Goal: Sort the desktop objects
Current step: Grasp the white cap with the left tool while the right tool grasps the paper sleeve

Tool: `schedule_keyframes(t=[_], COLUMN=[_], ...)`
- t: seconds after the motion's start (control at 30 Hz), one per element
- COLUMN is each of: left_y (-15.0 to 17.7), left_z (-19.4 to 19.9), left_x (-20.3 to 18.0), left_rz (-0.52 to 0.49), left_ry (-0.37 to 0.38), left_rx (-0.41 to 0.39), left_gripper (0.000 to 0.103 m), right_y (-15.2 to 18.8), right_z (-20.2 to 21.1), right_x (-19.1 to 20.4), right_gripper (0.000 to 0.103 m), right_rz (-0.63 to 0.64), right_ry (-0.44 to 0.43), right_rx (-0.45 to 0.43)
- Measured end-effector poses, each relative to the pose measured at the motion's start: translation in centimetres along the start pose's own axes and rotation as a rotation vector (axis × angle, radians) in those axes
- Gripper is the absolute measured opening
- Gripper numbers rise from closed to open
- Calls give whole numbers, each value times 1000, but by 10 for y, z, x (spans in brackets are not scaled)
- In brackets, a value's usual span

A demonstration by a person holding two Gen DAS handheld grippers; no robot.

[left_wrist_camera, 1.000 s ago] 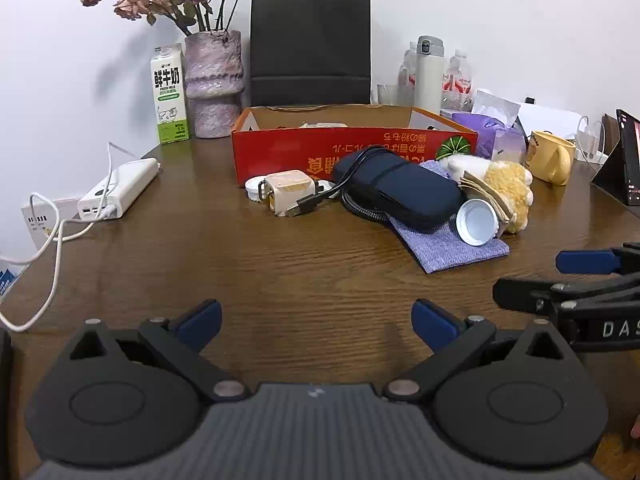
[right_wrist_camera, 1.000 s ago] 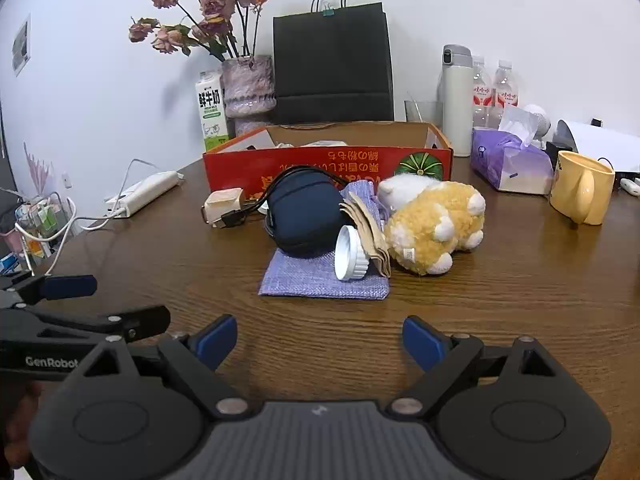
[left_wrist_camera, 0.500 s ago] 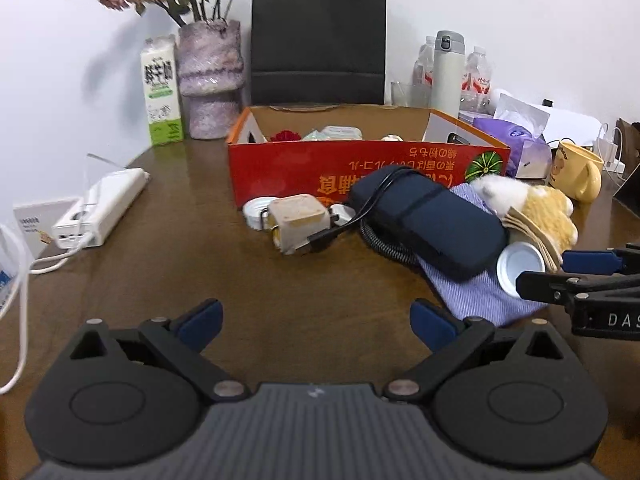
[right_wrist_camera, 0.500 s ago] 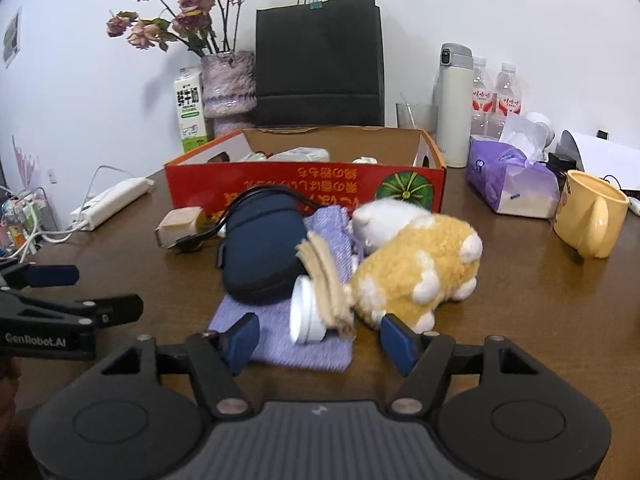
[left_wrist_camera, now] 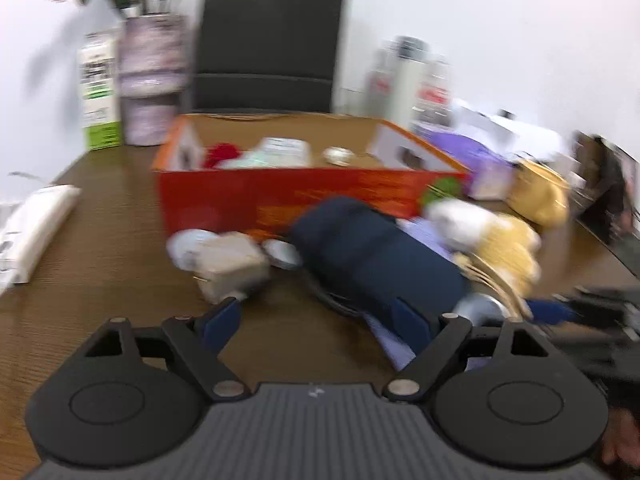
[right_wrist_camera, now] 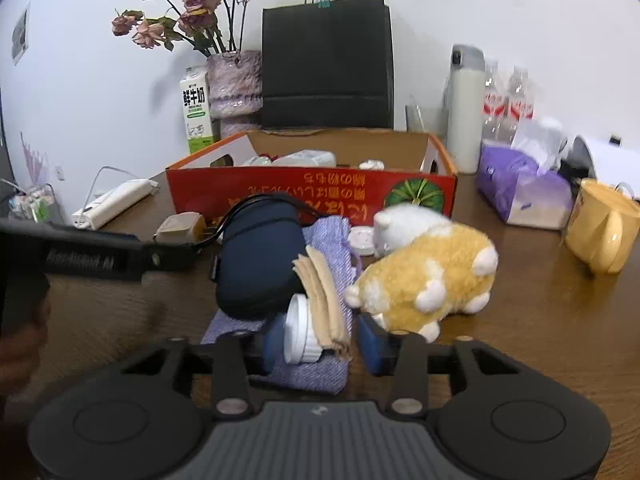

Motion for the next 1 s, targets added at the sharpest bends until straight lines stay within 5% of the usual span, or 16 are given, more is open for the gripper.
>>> schedule_keyframes(t=[0.03,0.23,0.4,0.47,0.57,0.7,0.9,1.0], left_y=[5,26,45,54,65,72,72,67], left_z=[0,10,42,52,63,77,79,69], left_x=[-7,-21,-20,-17,-10,-7,-24,-39], left_rz=[-19,-42,-73,-80,-55,-35,-52,-66], left_ry=[16,30,45,12,-3,4,61,94], left_rx=[5,38,38,44,61,59,37,46], left_gripper=[86,86,86,86,86,86,85,71], right_y=[1,-4,11,24,38,35,28,25], right_z=[-4,13,31,30,29,44,69,70], right_x=[-1,3,19,29,39,42,25,15], right_gripper=[14,13,14,15,19,62,59,55], right_rz=[-9,-46,-158,-176,-148,-80,-23,-48], right_ry=[-5,-46,-304,-341,-292,-206,-113,-83], right_rx=[14,-16,91,139,162,122,33,18])
Point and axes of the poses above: each gripper's, at about its wrist camera, not at the fingertips, and z roughly against the way its jaws point, x to its left, y to its underside, the point moved 6 cm from there along -z, roughly the way its jaws point, and after that the axes turned 1 degree about x, right-handed, at the moved point
